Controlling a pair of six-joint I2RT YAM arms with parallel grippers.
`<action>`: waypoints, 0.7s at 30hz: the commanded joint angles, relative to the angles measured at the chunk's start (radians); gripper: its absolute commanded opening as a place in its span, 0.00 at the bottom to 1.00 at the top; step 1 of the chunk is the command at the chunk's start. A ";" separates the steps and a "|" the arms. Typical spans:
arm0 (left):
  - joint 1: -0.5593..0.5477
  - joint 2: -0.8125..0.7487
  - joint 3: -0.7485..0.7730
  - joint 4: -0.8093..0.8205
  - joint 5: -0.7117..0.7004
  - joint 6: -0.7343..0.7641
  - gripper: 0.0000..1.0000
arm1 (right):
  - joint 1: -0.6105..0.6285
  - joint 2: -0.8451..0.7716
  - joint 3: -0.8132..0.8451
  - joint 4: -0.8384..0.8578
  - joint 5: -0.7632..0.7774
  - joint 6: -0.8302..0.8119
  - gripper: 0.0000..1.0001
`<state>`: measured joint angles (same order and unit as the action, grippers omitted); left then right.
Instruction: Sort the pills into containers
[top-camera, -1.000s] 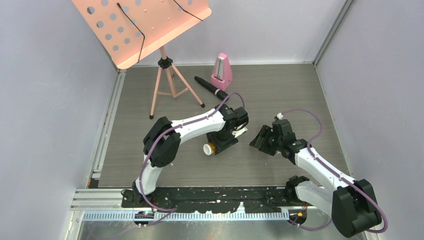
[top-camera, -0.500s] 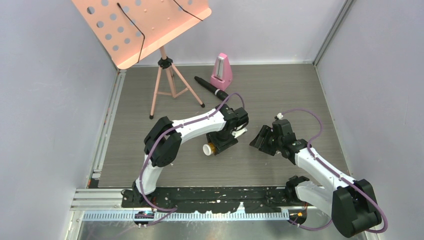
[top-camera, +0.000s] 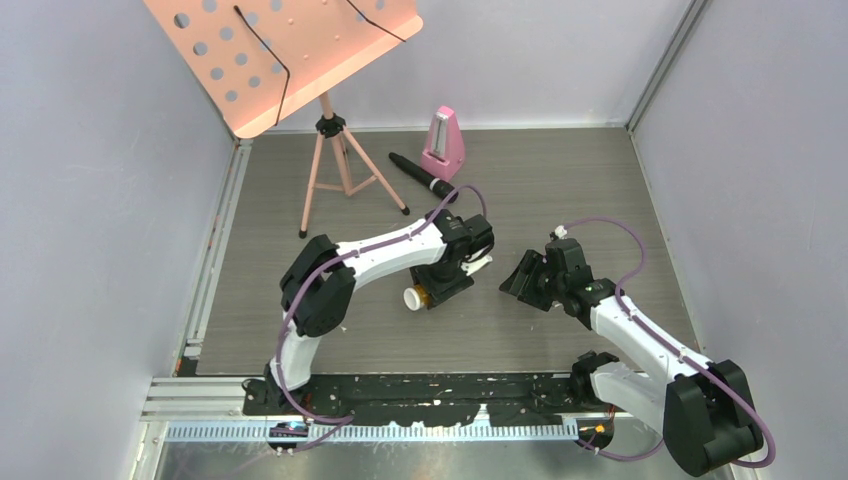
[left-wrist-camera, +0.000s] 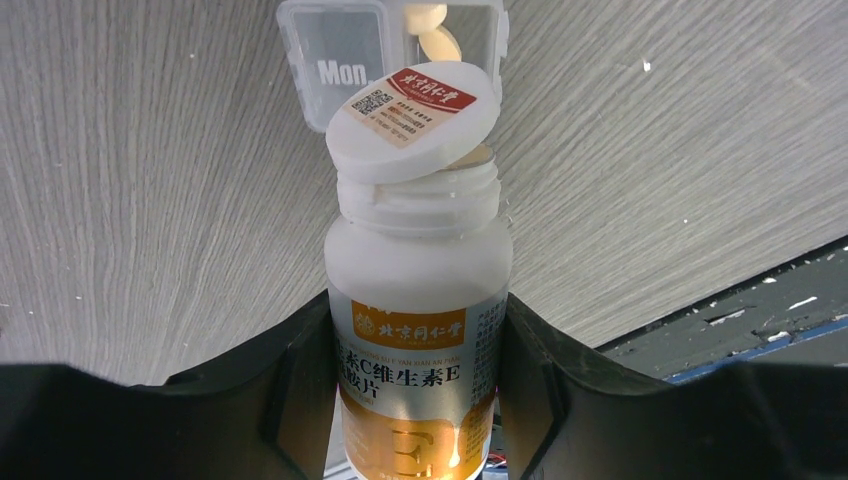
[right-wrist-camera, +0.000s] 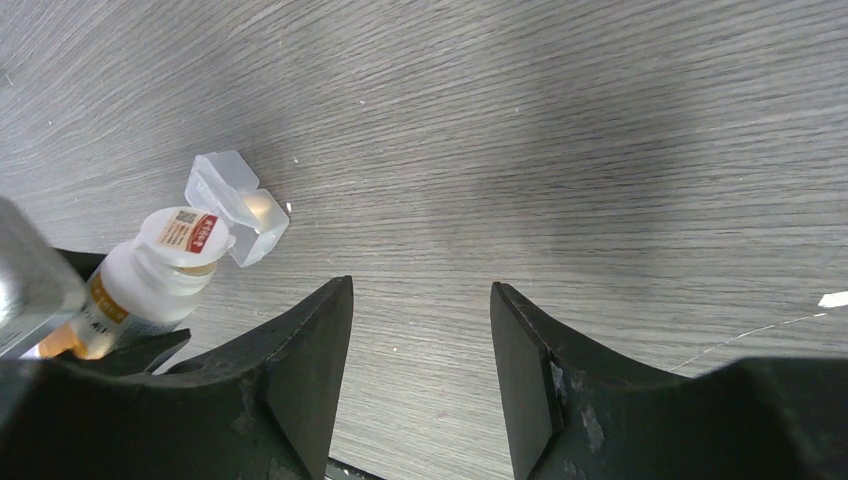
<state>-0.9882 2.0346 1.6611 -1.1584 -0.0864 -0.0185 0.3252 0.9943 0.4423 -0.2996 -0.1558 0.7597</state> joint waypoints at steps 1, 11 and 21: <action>-0.006 -0.124 -0.024 0.047 -0.013 -0.010 0.00 | -0.003 -0.018 0.012 0.026 -0.004 0.009 0.59; -0.006 -0.291 -0.130 0.139 0.005 -0.015 0.00 | -0.003 -0.022 0.055 -0.013 0.014 0.000 0.59; -0.003 -0.631 -0.382 0.367 -0.052 -0.022 0.00 | -0.008 -0.052 0.140 -0.071 0.012 -0.012 0.60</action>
<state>-0.9882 1.5620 1.3853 -0.9424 -0.1127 -0.0254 0.3248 0.9726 0.5022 -0.3428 -0.1555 0.7589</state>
